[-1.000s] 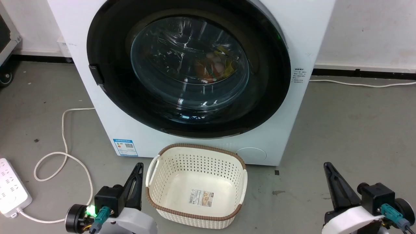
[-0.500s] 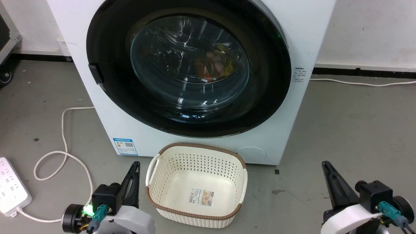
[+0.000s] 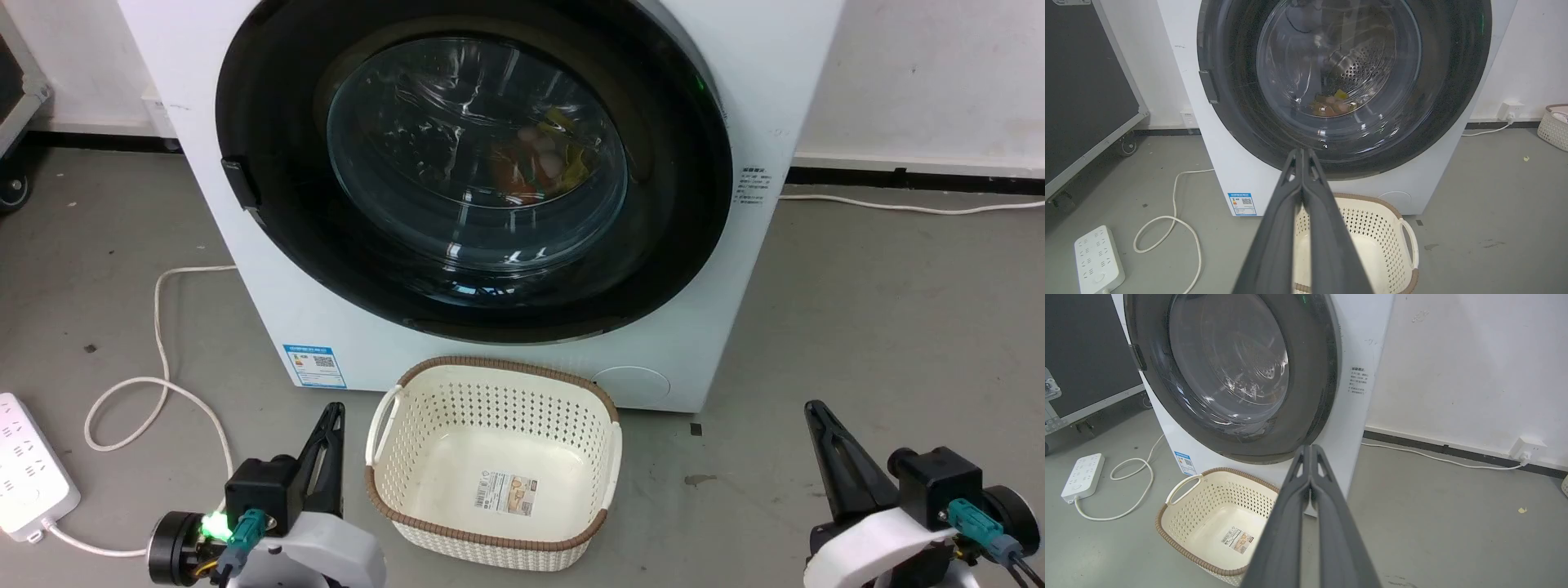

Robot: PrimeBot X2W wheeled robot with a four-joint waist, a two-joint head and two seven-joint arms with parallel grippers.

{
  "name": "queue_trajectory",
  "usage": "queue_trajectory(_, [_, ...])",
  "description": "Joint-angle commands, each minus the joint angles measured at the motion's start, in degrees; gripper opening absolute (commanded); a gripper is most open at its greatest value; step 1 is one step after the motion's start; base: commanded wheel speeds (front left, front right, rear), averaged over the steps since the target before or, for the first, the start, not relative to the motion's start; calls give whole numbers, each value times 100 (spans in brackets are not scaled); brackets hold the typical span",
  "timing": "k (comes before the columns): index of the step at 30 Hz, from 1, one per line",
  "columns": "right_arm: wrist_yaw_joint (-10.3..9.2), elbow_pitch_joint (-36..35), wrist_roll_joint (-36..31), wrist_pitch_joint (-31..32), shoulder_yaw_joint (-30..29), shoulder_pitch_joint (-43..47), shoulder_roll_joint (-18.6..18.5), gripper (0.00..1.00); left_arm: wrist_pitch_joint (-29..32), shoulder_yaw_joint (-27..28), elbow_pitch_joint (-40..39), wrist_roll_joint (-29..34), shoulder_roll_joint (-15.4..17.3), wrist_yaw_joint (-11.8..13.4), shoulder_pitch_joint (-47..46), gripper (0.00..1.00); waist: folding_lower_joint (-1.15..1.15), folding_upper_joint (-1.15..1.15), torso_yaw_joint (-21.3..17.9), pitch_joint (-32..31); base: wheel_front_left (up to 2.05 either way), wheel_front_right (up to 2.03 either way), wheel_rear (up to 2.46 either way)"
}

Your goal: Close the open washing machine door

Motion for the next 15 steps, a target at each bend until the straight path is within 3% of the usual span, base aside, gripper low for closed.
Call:
queue_trajectory(1, [-3, -65, -25, 55, 17, 79, 20, 0, 39, 15, -53, 47, -5, 46, 87, 0, 0, 0, 1, 3, 0, 0, 0])
queue_trajectory(15, [-3, -224, -52, 243, 67, 95, 24, 0, 227, 58, -232, 87, -8, 137, 119, 0, 0, 0, 7, 31, 0, 0, 0])
